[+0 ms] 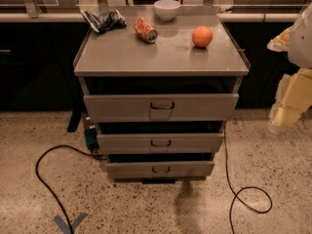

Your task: Open top drawer

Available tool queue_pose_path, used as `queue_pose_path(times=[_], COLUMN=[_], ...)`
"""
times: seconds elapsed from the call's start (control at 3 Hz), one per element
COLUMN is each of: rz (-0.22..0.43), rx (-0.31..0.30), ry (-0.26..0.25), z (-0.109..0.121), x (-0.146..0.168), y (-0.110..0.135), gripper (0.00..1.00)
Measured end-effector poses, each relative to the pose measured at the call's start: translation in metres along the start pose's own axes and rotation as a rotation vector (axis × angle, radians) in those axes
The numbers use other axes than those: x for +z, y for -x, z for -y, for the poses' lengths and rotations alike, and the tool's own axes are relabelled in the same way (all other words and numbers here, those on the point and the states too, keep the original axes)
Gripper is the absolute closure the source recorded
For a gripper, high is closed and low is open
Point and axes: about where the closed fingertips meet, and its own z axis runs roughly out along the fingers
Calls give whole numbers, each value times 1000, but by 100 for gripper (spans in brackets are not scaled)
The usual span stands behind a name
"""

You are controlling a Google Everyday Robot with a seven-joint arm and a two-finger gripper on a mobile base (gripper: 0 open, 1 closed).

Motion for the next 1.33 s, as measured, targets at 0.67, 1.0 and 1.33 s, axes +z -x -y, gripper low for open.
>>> queue_pose_path(times=[0.67,1.0,1.33], rz=[13,55,93], rx=[-17,-35,-42], ry=[-1,31,49], z=[2,13,30], x=[6,41,84], y=[4,5,8], gripper=[0,0,0])
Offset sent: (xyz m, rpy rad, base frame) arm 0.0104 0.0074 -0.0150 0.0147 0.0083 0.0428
